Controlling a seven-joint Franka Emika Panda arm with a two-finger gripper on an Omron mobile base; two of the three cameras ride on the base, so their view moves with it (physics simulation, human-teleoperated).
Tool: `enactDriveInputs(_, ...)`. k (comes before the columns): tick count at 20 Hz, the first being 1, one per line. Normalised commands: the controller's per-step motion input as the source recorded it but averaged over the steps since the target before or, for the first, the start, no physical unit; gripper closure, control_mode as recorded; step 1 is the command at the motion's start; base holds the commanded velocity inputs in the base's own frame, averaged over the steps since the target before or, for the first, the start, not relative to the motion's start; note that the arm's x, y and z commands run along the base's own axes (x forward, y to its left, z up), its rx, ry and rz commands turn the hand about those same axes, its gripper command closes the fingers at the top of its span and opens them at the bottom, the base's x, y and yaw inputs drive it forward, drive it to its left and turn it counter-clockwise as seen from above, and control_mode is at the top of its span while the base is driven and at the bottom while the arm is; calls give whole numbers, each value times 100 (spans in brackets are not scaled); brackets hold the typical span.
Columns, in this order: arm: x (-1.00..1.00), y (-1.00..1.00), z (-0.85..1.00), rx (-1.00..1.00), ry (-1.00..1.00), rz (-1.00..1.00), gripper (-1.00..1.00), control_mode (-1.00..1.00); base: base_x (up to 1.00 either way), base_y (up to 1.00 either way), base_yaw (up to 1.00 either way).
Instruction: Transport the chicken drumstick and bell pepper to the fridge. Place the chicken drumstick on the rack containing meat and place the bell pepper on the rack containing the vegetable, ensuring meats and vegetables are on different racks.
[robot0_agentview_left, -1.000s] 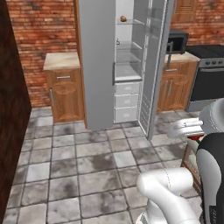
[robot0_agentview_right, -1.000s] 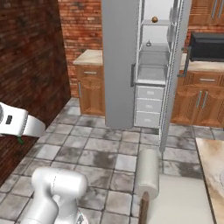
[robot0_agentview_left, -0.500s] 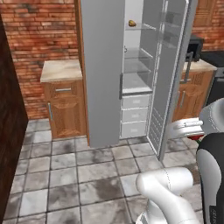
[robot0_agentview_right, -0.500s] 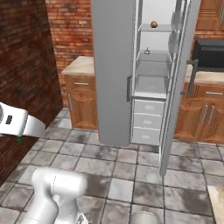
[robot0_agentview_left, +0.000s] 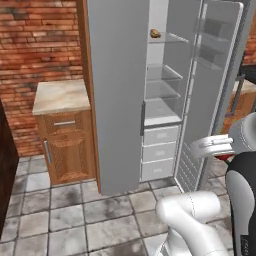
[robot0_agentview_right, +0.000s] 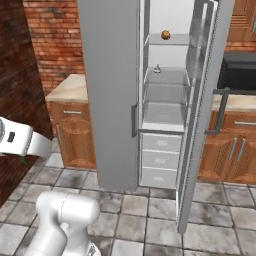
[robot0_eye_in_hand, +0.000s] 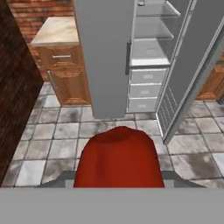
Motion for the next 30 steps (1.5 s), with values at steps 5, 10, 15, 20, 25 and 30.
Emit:
enactDriveInputs(5,0,0,0,0,0,0,100,100,97,-22,-27)
enactDriveInputs(10,0,0,0,0,0,0,100,100,34,-13,-27)
enactDriveInputs(15,0,0,0,0,0,0,100,100,0,-3,-31)
enactDriveInputs(20,0,0,0,0,0,0,100,100,54,0,-39)
enactDriveInputs(25,0,0,0,0,0,0,100,100,100,-1,-21)
enactDriveInputs(30,0,0,0,0,0,0,100,100,100,-2,-9)
